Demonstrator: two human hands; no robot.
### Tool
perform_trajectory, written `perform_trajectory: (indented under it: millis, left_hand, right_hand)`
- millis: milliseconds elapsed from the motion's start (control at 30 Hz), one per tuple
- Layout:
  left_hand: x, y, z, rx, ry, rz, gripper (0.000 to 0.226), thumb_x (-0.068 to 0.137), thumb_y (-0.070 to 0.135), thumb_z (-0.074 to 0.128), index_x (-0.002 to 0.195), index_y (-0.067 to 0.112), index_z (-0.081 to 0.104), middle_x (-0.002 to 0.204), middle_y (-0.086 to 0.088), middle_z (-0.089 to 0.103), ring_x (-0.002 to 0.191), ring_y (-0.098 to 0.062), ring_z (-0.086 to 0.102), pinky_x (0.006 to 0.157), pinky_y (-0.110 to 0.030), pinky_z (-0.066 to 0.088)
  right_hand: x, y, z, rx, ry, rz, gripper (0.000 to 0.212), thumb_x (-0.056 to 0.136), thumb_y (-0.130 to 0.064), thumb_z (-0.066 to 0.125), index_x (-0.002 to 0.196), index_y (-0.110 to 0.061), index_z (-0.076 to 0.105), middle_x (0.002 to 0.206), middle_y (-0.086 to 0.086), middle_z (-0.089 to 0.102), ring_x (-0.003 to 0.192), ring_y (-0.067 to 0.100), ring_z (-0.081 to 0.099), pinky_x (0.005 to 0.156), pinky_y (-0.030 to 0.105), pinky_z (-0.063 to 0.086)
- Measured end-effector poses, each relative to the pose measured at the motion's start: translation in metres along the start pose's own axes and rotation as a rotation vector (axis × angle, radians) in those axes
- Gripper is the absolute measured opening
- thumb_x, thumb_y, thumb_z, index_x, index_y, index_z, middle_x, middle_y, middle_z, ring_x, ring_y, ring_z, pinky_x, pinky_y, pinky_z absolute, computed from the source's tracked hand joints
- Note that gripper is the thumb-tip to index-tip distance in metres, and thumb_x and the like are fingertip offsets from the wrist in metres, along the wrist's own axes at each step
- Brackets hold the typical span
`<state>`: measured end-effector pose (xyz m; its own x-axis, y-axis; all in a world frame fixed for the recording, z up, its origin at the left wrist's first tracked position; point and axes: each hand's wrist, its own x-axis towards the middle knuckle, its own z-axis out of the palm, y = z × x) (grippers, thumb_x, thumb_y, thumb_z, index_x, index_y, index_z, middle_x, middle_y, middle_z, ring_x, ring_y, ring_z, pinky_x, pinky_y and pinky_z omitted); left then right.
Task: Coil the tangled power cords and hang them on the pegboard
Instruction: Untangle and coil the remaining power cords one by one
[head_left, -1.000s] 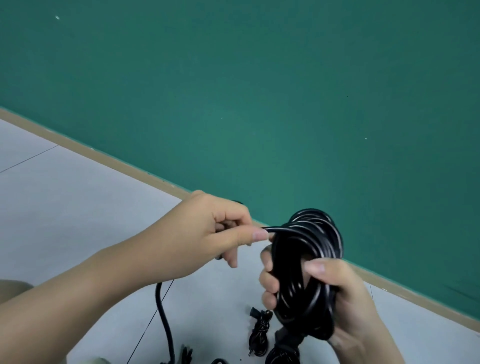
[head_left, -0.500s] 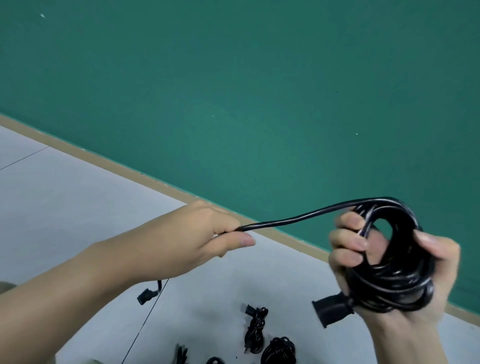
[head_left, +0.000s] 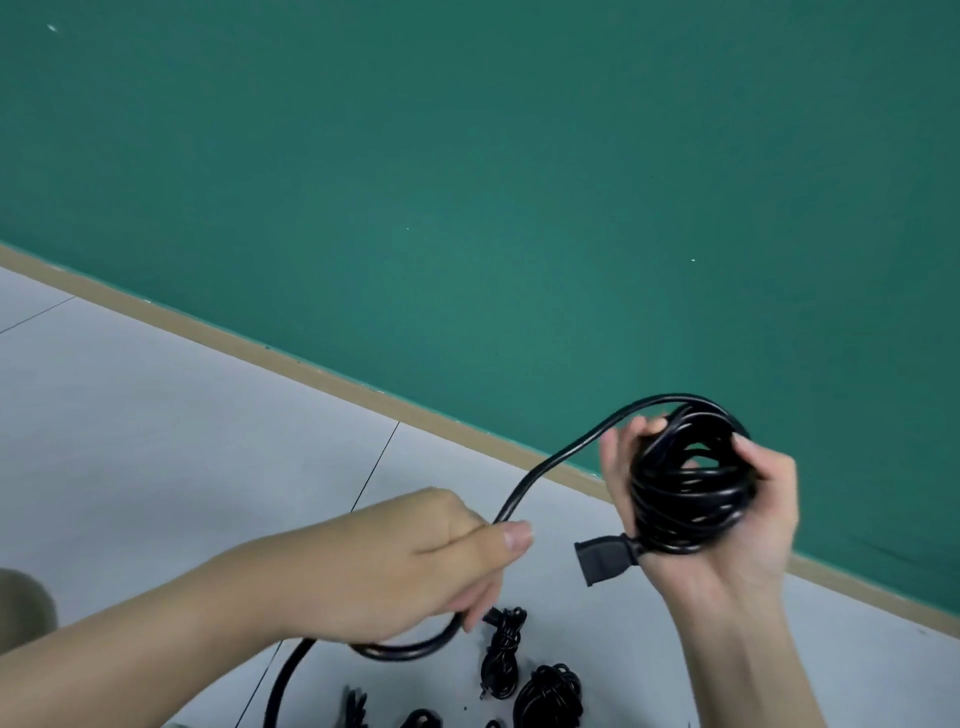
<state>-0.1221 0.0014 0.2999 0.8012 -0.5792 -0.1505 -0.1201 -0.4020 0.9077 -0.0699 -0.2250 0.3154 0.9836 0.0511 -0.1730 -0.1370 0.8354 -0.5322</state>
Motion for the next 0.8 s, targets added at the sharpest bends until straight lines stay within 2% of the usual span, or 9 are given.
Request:
perform_trajectory:
  millis: [67, 133, 233, 367, 467, 533, 600, 700, 800]
  left_hand:
    - [-0.002, 0.002, 0.005, -0.080, -0.103, -0.036, 0.075, 0.110, 0.050, 0.028, 0.052, 0.004, 0.041, 0.061, 0.005, 0.062, 0.046, -0.009, 0.036, 0.061, -0.024, 0.034]
    - [-0.004, 0.005, 0.006, -0.084, -0.229, -0.095, 0.072, 0.110, 0.051, 0.029, 0.049, 0.013, 0.035, 0.067, 0.006, 0.067, 0.047, -0.012, 0.033, 0.061, -0.025, 0.035]
    - [-0.005, 0.005, 0.007, 0.010, -0.301, -0.162, 0.070, 0.108, 0.056, 0.032, 0.049, 0.020, 0.043, 0.074, 0.010, 0.067, 0.052, -0.010, 0.041, 0.069, -0.027, 0.040]
    - [-0.009, 0.008, 0.002, 0.057, -0.319, -0.206, 0.068, 0.106, 0.059, 0.035, 0.053, 0.023, 0.057, 0.075, 0.011, 0.068, 0.060, -0.013, 0.048, 0.079, -0.033, 0.049]
    - [-0.007, -0.004, 0.005, 0.150, -0.172, -0.184, 0.057, 0.105, 0.052, 0.048, 0.060, 0.018, 0.061, 0.061, 0.012, 0.063, 0.050, -0.003, 0.049, 0.063, -0.018, 0.045]
    - [-0.004, -0.020, 0.009, 0.351, 0.028, -0.042, 0.053, 0.101, 0.058, 0.050, 0.067, 0.018, 0.060, 0.076, 0.011, 0.061, 0.074, -0.005, 0.055, 0.082, -0.024, 0.049]
    - [0.000, -0.029, 0.013, 0.518, 0.167, 0.117, 0.054, 0.102, 0.059, 0.046, 0.066, 0.021, 0.058, 0.101, 0.016, 0.051, 0.104, -0.002, 0.044, 0.101, -0.018, 0.031]
    - [0.005, -0.024, 0.017, 0.343, 0.262, 0.131, 0.050, 0.106, 0.051, 0.042, 0.063, 0.029, 0.055, 0.098, 0.014, 0.047, 0.112, -0.003, 0.040, 0.099, -0.014, 0.027]
    - [0.009, -0.025, 0.022, 0.190, 0.315, 0.085, 0.045, 0.108, 0.045, 0.039, 0.068, 0.031, 0.054, 0.079, 0.006, 0.055, 0.094, -0.005, 0.052, 0.088, -0.018, 0.037]
  right_hand:
    - [0.001, 0.006, 0.000, -0.036, 0.023, 0.037, 0.027, 0.089, -0.032, 0.054, 0.080, -0.009, 0.065, 0.088, 0.011, 0.064, 0.099, 0.036, 0.070, 0.097, 0.058, 0.055]
    - [-0.005, 0.014, 0.008, 0.004, 0.045, 0.076, 0.024, 0.083, -0.030, 0.061, 0.079, -0.007, 0.066, 0.096, 0.013, 0.066, 0.101, 0.038, 0.072, 0.087, 0.058, 0.059]
    - [-0.012, 0.014, 0.017, 0.102, 0.031, 0.080, 0.039, 0.072, -0.029, 0.070, 0.102, -0.006, 0.060, 0.108, 0.015, 0.065, 0.094, 0.036, 0.075, 0.072, 0.055, 0.062]
    - [-0.012, 0.013, 0.015, 0.095, -0.042, 0.106, 0.043, 0.075, -0.035, 0.065, 0.104, -0.005, 0.056, 0.096, 0.010, 0.061, 0.078, 0.020, 0.066, 0.067, 0.035, 0.062]
    - [-0.008, 0.010, 0.011, 0.115, -0.104, 0.091, 0.042, 0.076, -0.033, 0.063, 0.109, -0.009, 0.050, 0.099, 0.006, 0.055, 0.076, 0.018, 0.059, 0.065, 0.029, 0.056]
    - [-0.004, 0.008, 0.010, 0.068, -0.089, 0.032, 0.037, 0.076, -0.032, 0.062, 0.105, -0.010, 0.052, 0.097, 0.007, 0.056, 0.076, 0.019, 0.058, 0.065, 0.028, 0.055]
    - [-0.002, 0.008, 0.009, -0.056, -0.038, -0.033, 0.035, 0.077, -0.031, 0.061, 0.103, -0.010, 0.052, 0.094, 0.008, 0.057, 0.074, 0.022, 0.059, 0.065, 0.031, 0.054]
    - [0.003, 0.006, 0.003, -0.277, 0.038, -0.142, 0.022, 0.089, -0.027, 0.055, 0.105, -0.011, 0.052, 0.090, 0.008, 0.057, 0.076, 0.028, 0.060, 0.067, 0.038, 0.054]
    - [0.005, 0.005, -0.002, -0.402, 0.088, -0.232, 0.015, 0.094, -0.024, 0.054, 0.101, -0.011, 0.054, 0.082, 0.005, 0.060, 0.075, 0.028, 0.062, 0.070, 0.041, 0.055]
